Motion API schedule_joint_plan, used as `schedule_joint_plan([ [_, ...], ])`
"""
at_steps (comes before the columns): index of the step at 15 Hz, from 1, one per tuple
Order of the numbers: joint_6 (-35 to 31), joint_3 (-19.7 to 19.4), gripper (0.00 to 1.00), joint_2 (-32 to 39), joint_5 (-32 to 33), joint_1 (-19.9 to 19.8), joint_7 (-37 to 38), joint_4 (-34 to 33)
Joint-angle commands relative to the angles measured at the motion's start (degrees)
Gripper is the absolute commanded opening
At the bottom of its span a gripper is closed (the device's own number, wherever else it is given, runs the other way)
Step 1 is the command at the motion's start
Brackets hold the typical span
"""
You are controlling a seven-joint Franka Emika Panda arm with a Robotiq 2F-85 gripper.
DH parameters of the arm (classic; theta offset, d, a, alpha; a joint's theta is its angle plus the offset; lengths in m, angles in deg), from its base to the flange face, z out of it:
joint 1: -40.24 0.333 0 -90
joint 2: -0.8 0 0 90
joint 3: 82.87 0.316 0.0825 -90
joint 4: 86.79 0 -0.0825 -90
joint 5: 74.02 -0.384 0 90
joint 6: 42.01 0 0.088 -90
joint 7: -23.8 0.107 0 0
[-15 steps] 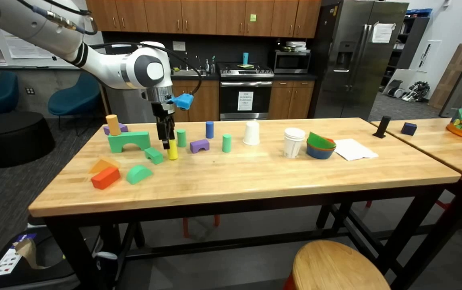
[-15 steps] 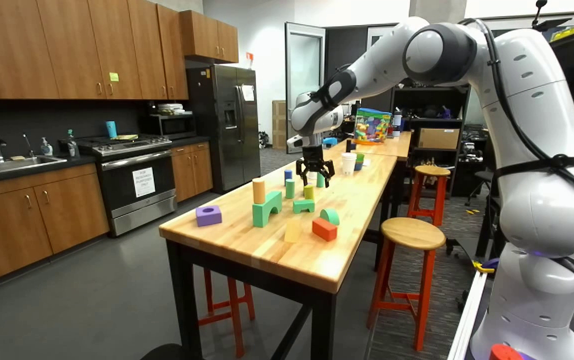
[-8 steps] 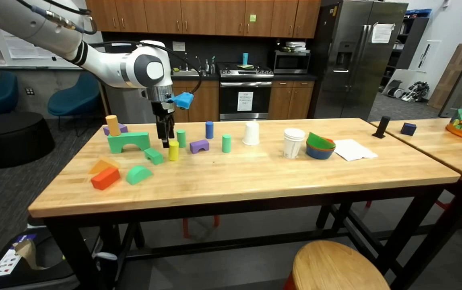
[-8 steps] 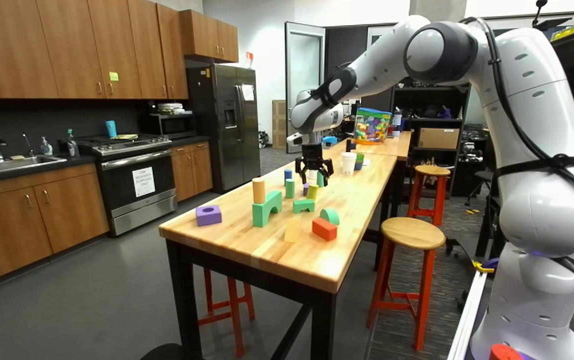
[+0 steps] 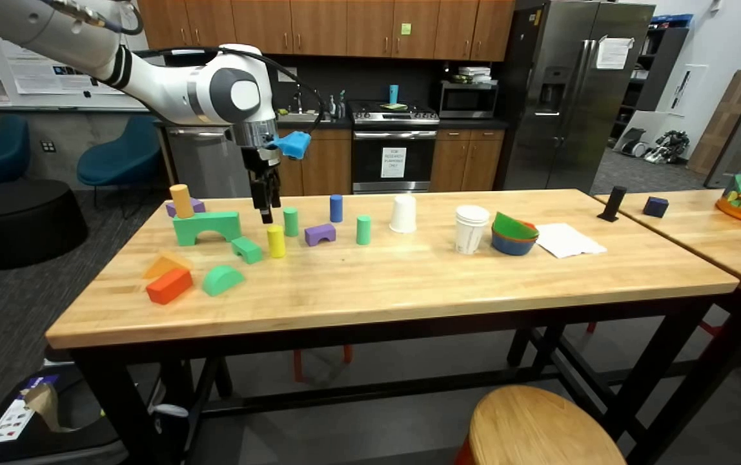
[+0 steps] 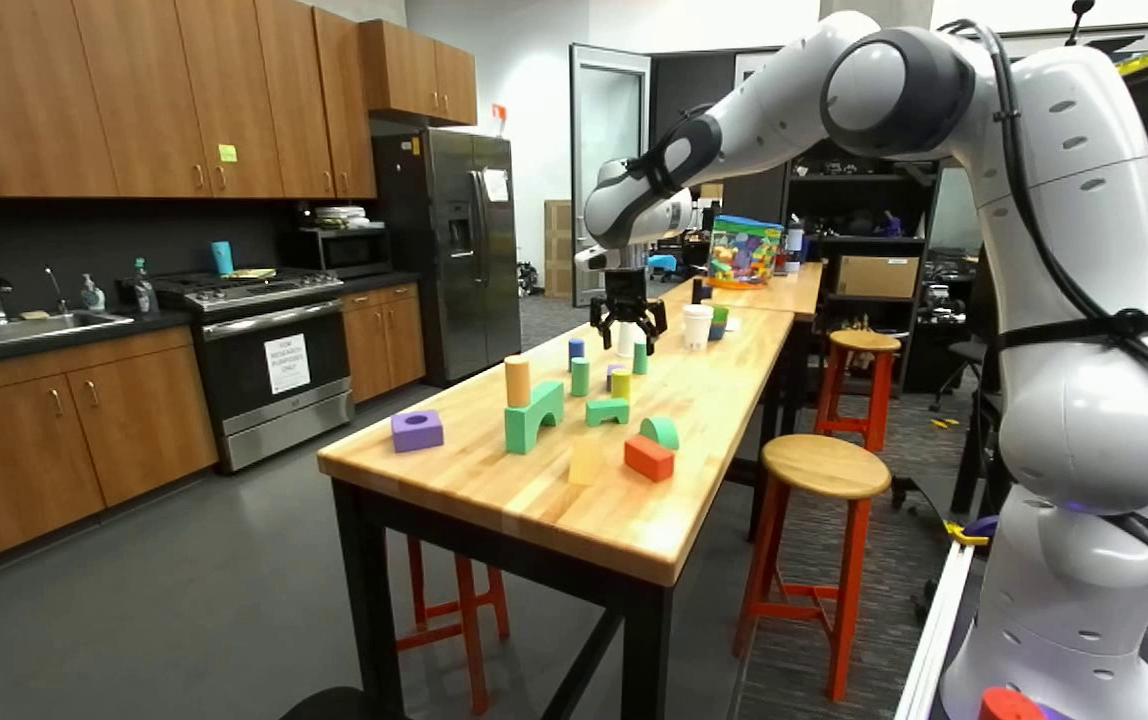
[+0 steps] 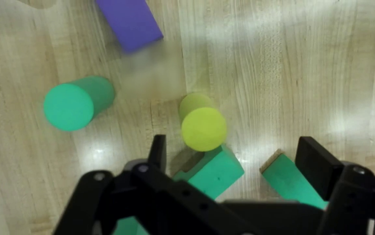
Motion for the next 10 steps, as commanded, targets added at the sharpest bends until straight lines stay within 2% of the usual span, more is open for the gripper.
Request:
schedule_joint_plan([
  [1, -0.7, 0.2, 1.0, -0.6, -2.0, -0.3, -1.3, 1.0],
  [10, -2.8, 0.6, 1.0, -0.2, -5.5, -0.6, -4.1, 2.6],
])
